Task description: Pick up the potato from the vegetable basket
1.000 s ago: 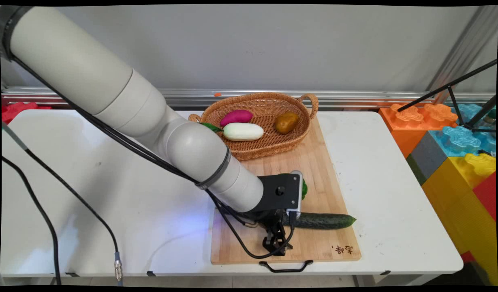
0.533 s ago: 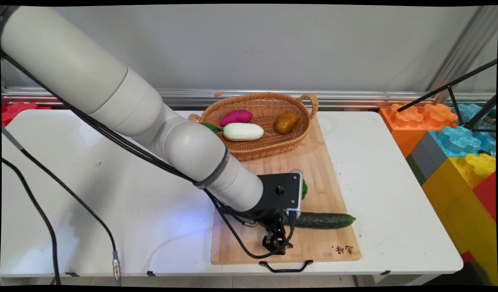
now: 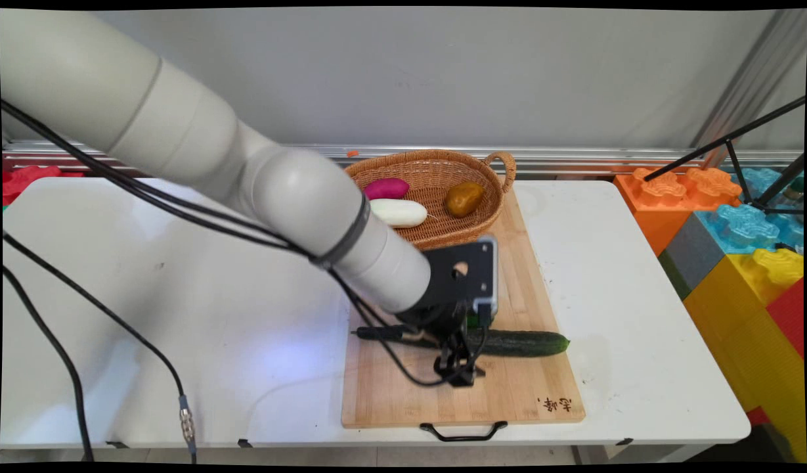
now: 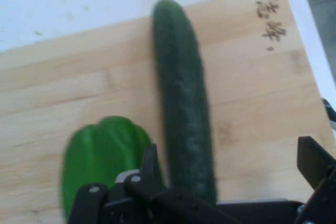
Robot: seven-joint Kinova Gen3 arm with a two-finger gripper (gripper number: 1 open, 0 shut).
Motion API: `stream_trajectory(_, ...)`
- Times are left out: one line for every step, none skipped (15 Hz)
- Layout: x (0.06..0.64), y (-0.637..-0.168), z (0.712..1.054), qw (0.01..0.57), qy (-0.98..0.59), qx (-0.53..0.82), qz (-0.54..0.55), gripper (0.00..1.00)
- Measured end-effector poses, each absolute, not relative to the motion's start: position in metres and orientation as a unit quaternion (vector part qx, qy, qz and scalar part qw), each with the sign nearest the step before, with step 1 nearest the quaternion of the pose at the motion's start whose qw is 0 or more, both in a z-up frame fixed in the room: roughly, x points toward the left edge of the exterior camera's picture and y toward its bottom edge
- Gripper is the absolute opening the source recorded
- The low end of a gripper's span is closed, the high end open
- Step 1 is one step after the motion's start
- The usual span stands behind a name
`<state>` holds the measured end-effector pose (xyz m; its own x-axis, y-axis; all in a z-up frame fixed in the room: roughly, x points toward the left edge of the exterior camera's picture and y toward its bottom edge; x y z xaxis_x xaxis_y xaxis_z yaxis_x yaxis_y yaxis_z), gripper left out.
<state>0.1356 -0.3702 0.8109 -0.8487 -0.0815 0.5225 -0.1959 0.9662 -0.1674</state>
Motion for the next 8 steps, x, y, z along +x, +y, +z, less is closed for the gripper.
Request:
stream_trajectory(0.137, -0.376, 0.820, 0.267, -0.954, 0.079, 0.112, 1.00)
stream_trajectory(0.138, -0.383, 0.828, 0.268, -0.952, 0.085, 0.119, 1.00)
stream_trajectory(0.140, -0.393, 0.837, 0.269, -0.950, 0.093, 0.129, 1.00)
stream_trajectory(0.144, -0.404, 0.844, 0.270, -0.947, 0.102, 0.141, 1.00)
stream_trajectory(0.148, -0.417, 0.851, 0.270, -0.944, 0.113, 0.154, 1.00)
stream_trajectory(0.151, -0.426, 0.855, 0.269, -0.942, 0.119, 0.163, 1.00)
stream_trajectory(0.155, -0.438, 0.859, 0.269, -0.938, 0.129, 0.175, 1.00)
stream_trajectory(0.160, -0.453, 0.863, 0.269, -0.934, 0.142, 0.188, 1.00)
